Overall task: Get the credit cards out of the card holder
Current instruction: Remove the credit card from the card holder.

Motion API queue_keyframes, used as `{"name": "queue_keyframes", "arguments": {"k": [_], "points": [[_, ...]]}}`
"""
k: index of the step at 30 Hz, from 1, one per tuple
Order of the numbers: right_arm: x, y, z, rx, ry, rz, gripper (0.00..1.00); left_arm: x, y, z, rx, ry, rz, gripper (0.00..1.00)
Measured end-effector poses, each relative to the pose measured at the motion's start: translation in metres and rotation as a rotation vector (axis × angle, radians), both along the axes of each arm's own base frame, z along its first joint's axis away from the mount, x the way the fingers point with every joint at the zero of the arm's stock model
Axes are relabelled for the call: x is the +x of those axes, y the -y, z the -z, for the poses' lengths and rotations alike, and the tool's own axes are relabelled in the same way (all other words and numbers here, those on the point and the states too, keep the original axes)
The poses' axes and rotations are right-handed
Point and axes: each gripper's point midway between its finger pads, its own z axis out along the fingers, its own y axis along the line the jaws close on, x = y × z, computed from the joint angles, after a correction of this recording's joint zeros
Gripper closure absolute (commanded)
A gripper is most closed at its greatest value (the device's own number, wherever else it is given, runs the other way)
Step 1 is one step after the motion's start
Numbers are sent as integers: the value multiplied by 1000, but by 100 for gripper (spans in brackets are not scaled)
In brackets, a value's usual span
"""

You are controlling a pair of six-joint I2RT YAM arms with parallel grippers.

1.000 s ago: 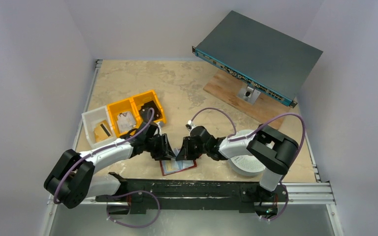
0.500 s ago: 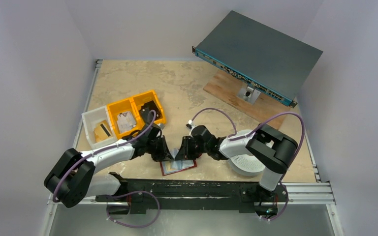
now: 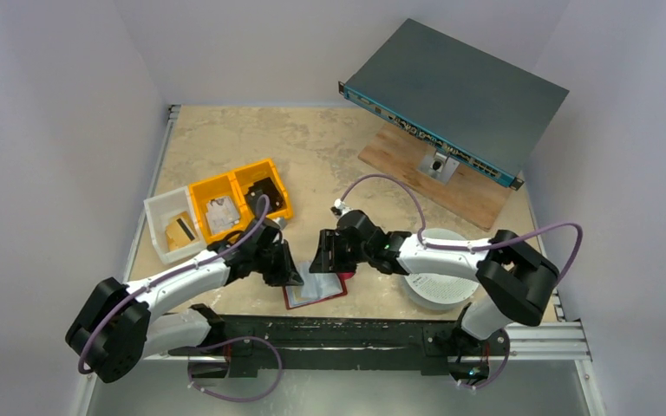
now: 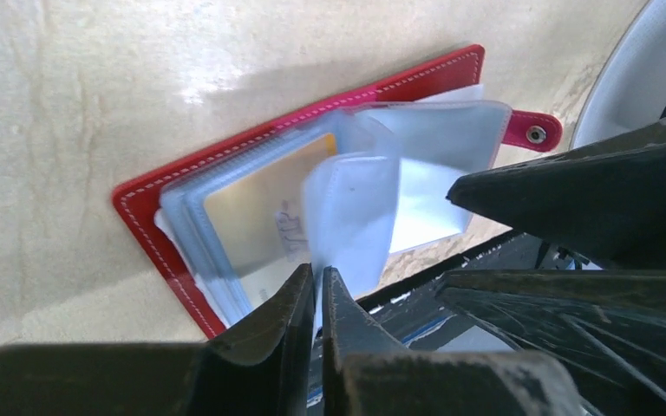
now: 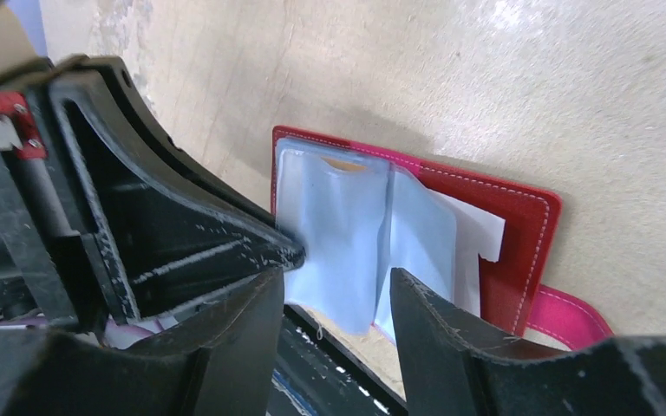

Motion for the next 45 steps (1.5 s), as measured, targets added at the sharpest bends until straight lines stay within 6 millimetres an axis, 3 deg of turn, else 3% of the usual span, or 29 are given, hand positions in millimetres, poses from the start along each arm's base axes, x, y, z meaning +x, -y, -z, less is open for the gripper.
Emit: {"name": "queue_keyframes", "arguments": {"k": [4, 13, 18, 24, 27, 32, 37, 45], "points": [[7, 7, -15, -25, 43, 27, 51, -4, 9, -7, -17, 11, 43, 71], [12, 34, -45, -60, 119, 101, 51, 8, 44, -24, -64, 36, 96, 63], [14, 45, -58, -50, 153, 145, 51, 18, 66, -15, -62, 8, 112, 59], [8, 63, -50, -78, 146, 177, 51, 23, 81, 9, -52, -50, 111, 58], [6, 69, -46, -94, 141, 189, 51, 23, 85, 10, -64, -61, 110, 56], [7, 72, -44, -111, 143, 195, 51, 23, 81, 2, -56, -40, 103, 53], [2, 68, -43, -120, 150, 170, 51, 24, 69, -24, -48, 38, 91, 52], [-10, 34, -44, -118, 155, 69, 52, 26, 35, -51, 19, 142, 19, 53]]}}
